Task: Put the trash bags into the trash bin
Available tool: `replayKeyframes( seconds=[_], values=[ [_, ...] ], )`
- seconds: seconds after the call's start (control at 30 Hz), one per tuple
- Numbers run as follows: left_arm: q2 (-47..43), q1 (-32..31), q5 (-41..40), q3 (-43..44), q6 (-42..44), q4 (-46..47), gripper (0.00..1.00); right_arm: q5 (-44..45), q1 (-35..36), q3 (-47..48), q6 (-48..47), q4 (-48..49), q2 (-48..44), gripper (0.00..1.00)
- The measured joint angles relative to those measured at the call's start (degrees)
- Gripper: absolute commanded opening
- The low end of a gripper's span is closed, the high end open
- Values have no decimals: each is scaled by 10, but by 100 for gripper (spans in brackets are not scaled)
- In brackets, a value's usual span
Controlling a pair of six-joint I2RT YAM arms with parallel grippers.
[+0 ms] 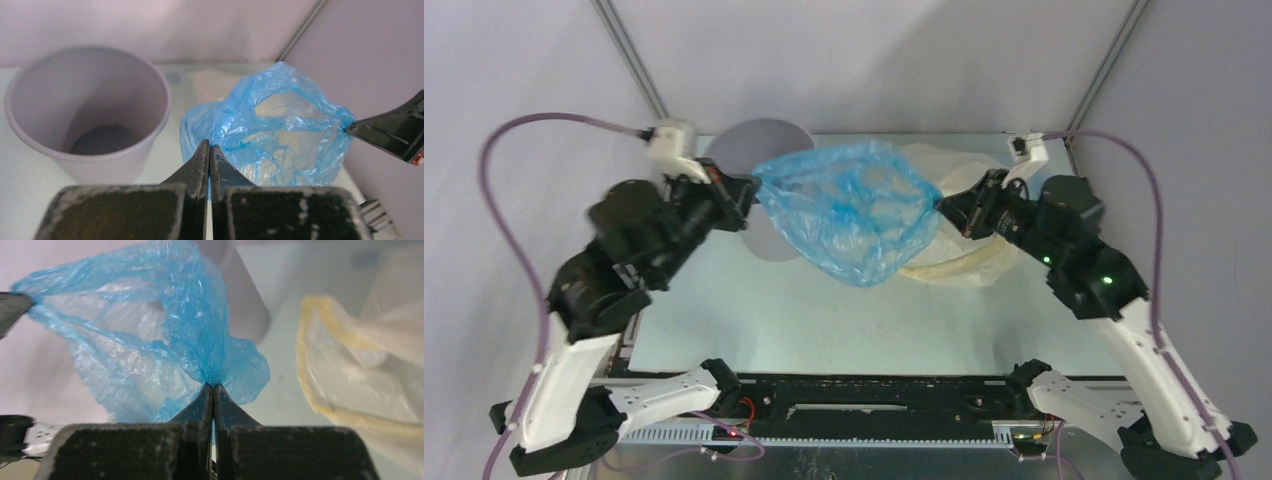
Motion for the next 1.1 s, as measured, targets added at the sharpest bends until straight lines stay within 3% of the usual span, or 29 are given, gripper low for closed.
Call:
replayKeyframes(
  seconds=[0.1,0.2,0.27,0.4,0.5,0.57,0.67,0.8,0.9,1.0,1.1],
  values=[
    [-15,0,1,64,8,-7,0,41,49,90,-23,-24,-5,0],
    [-72,0,9,33,5,-2,0,84,78,97,-31,-47,-39,0],
    [-129,0,20,-48,-3,13,0,107,85,64,-31,-57,-63,0],
    [-191,1,51,-268,-36,63,0,145,89,-94,-19,-62,-77,0],
    [-175,1,83,-402,-60,63,0,154,89,-215,-7,-93,-58,0],
    [-144,1,100,-429,-69,34,0,151,90,-240,-4,-131,-57,0],
    [-131,1,106,-360,-68,-13,0,148,91,-190,-5,-157,-74,0],
    [-93,1,108,-106,-57,-25,0,141,93,-15,-14,-162,-72,0],
    [-76,1,121,33,-52,-10,0,128,95,94,-19,-131,-73,0],
    [-98,1,133,67,-52,4,0,123,95,118,-23,-116,-99,0],
    [-139,1,133,-19,-52,28,0,132,95,77,-23,-116,-121,0]
  ],
)
